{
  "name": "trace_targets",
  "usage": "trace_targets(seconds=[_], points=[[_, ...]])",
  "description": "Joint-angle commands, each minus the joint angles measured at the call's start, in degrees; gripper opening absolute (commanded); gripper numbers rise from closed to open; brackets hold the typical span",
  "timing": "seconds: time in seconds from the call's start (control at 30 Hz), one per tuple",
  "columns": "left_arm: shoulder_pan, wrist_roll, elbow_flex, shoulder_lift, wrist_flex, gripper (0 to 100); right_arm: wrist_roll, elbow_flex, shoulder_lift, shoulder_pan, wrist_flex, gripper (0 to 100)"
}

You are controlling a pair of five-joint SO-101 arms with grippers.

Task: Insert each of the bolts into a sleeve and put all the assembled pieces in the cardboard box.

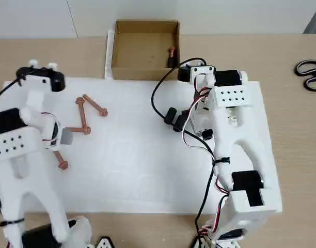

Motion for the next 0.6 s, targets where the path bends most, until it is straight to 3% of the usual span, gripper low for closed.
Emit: trace_targets(seconds=[0.0,0.2,0.27,0.57], points=[[-2.1,1.5,-1.5,4.1,-1.4,23,0.4,-2.3,-3.9,0.2,0.7,0.6],[1.5,2.2,-1.7,9.7,-9.9,23,0.3,-2.3,-3.9,-2.4,0.7,0.6],[3.3,5.7,-2.1,12.0,-12.2,23,0.2,-2.3,-3.9,-3.6,0.7,0.6],[9.0,15.2,-21.1,31.7,-10.7,23,0.1,-2.2,-3.9,-5.0,0.8,0.6]])
